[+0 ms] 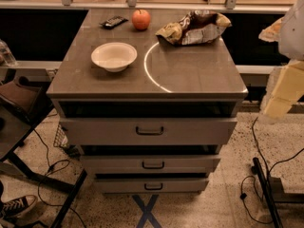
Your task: Pick brown chip bag
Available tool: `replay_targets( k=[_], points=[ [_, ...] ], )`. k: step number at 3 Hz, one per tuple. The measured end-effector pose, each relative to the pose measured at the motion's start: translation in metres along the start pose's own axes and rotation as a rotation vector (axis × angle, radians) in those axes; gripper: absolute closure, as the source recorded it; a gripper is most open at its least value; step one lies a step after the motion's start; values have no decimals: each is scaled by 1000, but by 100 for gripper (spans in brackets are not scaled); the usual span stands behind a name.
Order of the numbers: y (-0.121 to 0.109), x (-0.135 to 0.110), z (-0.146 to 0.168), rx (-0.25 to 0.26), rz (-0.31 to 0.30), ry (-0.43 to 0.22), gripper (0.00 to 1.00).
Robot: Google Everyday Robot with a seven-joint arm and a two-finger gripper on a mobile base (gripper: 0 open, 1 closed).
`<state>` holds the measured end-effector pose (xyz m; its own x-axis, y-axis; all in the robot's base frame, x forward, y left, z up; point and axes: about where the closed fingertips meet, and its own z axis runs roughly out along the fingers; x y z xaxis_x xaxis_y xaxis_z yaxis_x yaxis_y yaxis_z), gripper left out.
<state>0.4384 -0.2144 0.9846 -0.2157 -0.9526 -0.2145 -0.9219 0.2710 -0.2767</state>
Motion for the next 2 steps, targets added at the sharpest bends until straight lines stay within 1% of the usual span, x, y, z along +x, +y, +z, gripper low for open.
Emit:
replay_targets(
  k=[1,2],
  points=[
    [0,0,0,0,0,0,0],
    [-19,-3,8,74,49,11,0]
  ],
)
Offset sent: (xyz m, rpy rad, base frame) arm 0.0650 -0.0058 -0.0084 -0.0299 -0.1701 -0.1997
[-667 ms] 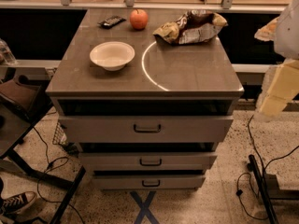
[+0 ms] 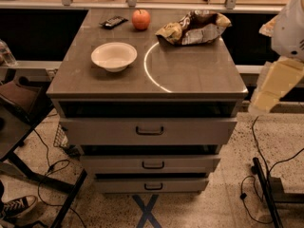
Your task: Pick brown chip bag
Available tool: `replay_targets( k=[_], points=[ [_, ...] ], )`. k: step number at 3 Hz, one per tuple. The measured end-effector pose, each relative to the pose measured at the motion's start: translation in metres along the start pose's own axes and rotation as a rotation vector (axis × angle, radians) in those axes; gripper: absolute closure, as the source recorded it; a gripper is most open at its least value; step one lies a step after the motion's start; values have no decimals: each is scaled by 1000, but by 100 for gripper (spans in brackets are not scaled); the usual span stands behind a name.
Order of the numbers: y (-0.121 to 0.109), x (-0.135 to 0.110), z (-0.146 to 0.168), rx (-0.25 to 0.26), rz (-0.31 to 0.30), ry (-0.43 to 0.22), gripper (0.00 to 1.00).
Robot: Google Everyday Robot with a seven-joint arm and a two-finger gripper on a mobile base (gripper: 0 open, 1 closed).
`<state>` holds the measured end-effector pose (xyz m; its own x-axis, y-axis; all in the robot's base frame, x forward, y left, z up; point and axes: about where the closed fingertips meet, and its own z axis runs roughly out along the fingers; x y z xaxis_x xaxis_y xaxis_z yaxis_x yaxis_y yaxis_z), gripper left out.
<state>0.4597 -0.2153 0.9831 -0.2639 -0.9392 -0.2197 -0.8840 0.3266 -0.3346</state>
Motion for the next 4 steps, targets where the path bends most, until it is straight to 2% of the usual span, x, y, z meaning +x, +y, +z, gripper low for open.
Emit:
replay_targets(
  k=[1,2,3,4],
  points=[
    [-51,-10,17,136,27,17,0],
    [-119,-25,21,314,1,27,0],
    [-188,-42,30,439,-11,-29,0],
    [-188,-42,30,439,-11,-29,0]
  ],
)
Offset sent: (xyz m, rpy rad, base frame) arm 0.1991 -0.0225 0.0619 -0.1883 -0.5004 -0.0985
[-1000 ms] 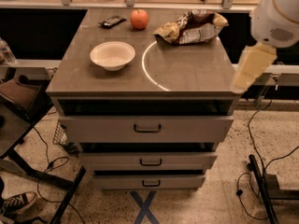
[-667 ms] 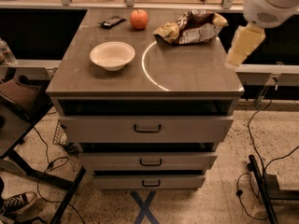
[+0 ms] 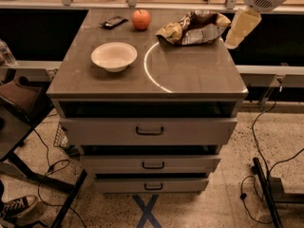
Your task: Pick brown chip bag
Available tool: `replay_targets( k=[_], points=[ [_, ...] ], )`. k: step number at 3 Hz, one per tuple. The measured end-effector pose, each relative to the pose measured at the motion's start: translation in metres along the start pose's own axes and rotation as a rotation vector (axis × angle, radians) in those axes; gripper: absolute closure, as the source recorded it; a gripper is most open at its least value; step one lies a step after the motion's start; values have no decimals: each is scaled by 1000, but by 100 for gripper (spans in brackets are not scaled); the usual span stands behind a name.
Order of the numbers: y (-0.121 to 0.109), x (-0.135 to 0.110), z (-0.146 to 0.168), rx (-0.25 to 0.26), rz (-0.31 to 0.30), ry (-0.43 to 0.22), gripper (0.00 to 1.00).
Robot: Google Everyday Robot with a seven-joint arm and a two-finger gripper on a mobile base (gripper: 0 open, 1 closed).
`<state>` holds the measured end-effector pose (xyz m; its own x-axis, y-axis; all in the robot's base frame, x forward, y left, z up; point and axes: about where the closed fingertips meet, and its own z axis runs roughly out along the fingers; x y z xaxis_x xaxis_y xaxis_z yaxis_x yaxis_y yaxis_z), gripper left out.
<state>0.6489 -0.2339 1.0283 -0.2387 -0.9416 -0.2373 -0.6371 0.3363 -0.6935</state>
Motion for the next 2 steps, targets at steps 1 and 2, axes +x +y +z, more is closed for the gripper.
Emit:
replay_targets(
  k=[1,2],
  points=[
    [-7,-9,28,-18,3,-38,0],
    [-16,-25,80,-54,19,-100,0]
  ],
)
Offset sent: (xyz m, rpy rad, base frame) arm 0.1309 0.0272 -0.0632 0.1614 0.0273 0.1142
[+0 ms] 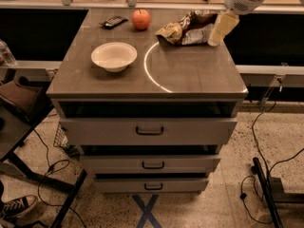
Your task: Pick brown chip bag
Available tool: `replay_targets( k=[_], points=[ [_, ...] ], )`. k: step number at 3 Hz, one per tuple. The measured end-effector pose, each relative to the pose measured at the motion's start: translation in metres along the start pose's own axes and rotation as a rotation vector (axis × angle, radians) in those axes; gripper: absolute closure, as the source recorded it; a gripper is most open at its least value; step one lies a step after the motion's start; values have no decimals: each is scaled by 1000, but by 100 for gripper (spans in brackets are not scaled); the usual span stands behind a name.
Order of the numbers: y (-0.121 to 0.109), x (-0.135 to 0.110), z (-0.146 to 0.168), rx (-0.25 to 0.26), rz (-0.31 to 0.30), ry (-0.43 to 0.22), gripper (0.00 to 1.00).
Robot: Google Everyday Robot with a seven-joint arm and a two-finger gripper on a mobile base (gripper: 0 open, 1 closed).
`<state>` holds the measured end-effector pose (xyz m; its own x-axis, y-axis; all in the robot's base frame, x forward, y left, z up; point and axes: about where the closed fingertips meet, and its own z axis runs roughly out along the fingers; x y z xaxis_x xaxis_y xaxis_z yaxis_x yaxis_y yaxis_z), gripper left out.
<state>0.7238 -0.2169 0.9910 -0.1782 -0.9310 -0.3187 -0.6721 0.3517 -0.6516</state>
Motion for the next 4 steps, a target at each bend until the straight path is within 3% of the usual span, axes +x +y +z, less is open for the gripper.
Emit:
replay_targets(
  k=[2,4],
  points=[
    [-9,-3,77,-42,67,-84,0],
    [-17,-10,127,-63,133,-164,0]
  ],
)
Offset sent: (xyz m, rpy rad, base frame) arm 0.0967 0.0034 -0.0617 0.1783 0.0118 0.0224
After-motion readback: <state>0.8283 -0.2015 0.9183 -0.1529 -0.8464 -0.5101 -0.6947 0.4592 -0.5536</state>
